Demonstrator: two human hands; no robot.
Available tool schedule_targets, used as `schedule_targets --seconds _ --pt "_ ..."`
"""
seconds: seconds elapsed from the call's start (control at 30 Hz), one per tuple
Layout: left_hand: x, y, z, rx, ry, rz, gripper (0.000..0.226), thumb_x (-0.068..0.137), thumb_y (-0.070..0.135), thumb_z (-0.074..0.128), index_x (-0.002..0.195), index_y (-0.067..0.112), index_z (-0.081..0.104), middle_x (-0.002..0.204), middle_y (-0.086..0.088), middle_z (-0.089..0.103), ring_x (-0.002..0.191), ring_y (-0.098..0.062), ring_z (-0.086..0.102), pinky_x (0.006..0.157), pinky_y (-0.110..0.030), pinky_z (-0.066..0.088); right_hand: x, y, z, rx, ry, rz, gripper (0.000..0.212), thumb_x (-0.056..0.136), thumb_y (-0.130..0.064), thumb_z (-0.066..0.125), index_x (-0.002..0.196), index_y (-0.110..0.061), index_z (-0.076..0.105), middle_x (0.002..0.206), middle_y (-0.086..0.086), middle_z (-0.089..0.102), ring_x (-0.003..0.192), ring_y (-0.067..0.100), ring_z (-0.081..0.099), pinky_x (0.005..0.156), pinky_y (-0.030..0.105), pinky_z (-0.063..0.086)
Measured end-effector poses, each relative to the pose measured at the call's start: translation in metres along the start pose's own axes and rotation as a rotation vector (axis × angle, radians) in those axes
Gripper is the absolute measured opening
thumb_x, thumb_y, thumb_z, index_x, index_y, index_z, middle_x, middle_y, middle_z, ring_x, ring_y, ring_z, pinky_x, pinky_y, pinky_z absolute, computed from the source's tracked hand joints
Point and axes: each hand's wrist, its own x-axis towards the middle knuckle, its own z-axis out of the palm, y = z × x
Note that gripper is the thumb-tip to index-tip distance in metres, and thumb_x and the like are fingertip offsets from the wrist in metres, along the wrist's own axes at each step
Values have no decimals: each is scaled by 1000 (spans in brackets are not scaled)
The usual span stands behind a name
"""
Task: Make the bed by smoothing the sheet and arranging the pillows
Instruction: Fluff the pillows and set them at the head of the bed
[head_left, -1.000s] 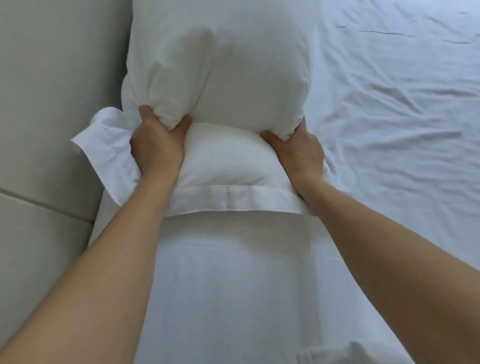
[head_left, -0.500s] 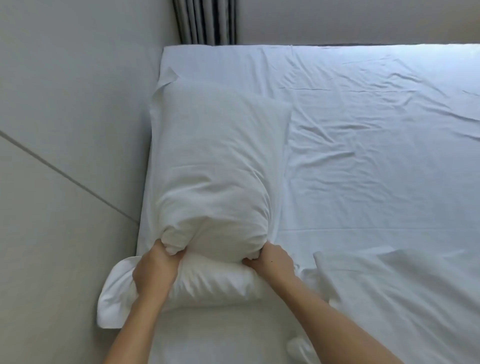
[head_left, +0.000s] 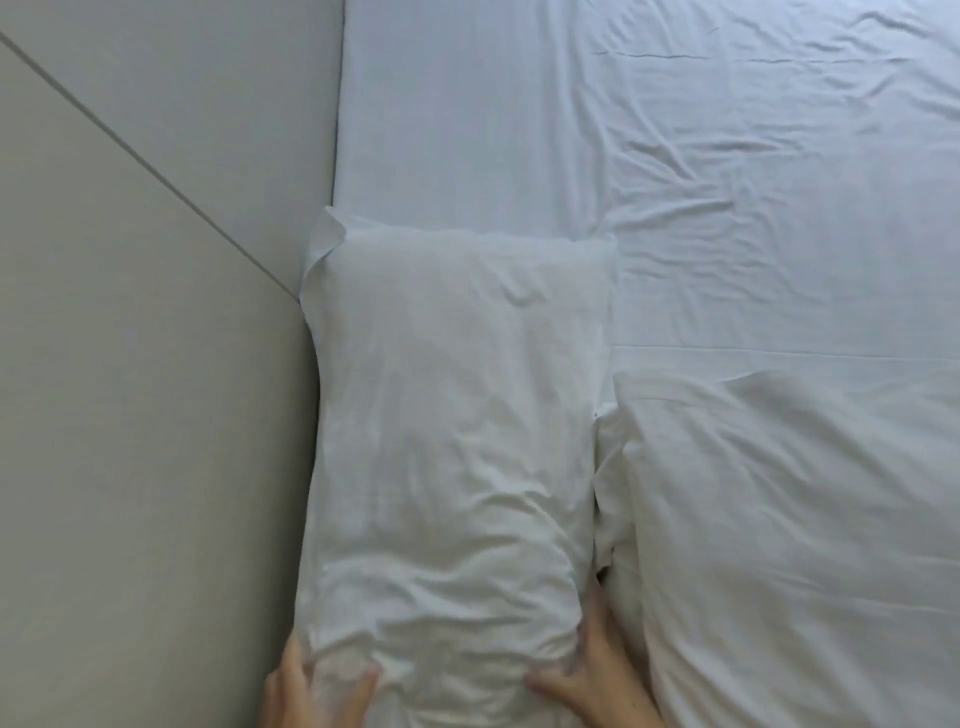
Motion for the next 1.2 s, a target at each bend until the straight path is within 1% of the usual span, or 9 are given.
schedule_targets --seconds 0.07,0.2,0.33,0.57,0.67,0.8,0.93,1.1,1.2 --pt "-2 17 -6 10 57 81 155 23 100 40 150 13 24 147 -19 35 131 -38 39 105 -50 34 -17 -10 -6 91 161 327 142 37 -86 71 152 -25 13 158 -6 15 146 6 12 121 34 15" --pt "49 74 -1 -115 -41 183 131 54 79 61 153 18 -1 160 -4 10 147 -18 12 119 -39 15 28 -39 -11 213 241 571 153 29 -96 57 152 -17 10 157 3 20 145 19 22 118 37 23" --pt "105 112 1 -246 -68 210 122 69 59 75 153 17 -4 158 -4 19 144 -22 23 117 -37 20 38 -54 -10 229 246 618 138 37 -94 58 148 -23 19 153 0 31 139 20 33 111 39 34" --pt "113 102 -1 -282 -49 122 107 78 47 72 153 10 5 156 -11 23 142 -28 27 115 -39 23 60 -73 -27 360 271 604 132 62 -66 76 153 -20 -7 160 3 6 147 20 13 118 39 18" --pt "107 102 -3 -336 -41 112 106 70 56 76 149 9 23 149 -13 37 135 -30 39 111 -41 31 91 -76 -31 428 295 620 126 61 -56 80 152 -14 4 153 6 31 139 25 33 113 39 29" --pt "80 117 -6 -356 -10 168 80 64 58 76 124 7 58 122 -12 63 110 -25 61 95 -39 49 85 -95 -26 475 392 559 70 73 -26 72 136 -13 42 119 2 61 110 25 59 94 33 47" --pt "23 116 -33 -454 85 195 43 83 22 73 118 1 60 111 -10 63 96 -18 59 81 -30 44 39 -130 -49 610 375 426 54 65 -20 66 118 -14 57 104 -3 68 95 18 65 79 28 53" --pt "-70 116 -81 -534 190 256 45 77 23 78 114 4 61 109 -13 65 100 -26 62 83 -35 46 -34 -184 -94 627 350 304 49 60 -22 64 109 -17 64 96 -6 72 88 12 68 77 34 56" --pt "-137 143 -109 -556 251 370 45 74 22 79 115 11 62 108 -8 65 101 -22 62 87 -35 46 -82 -212 -142 685 353 193 39 67 -13 66 105 -19 65 90 -9 73 81 5 69 68 22 54"
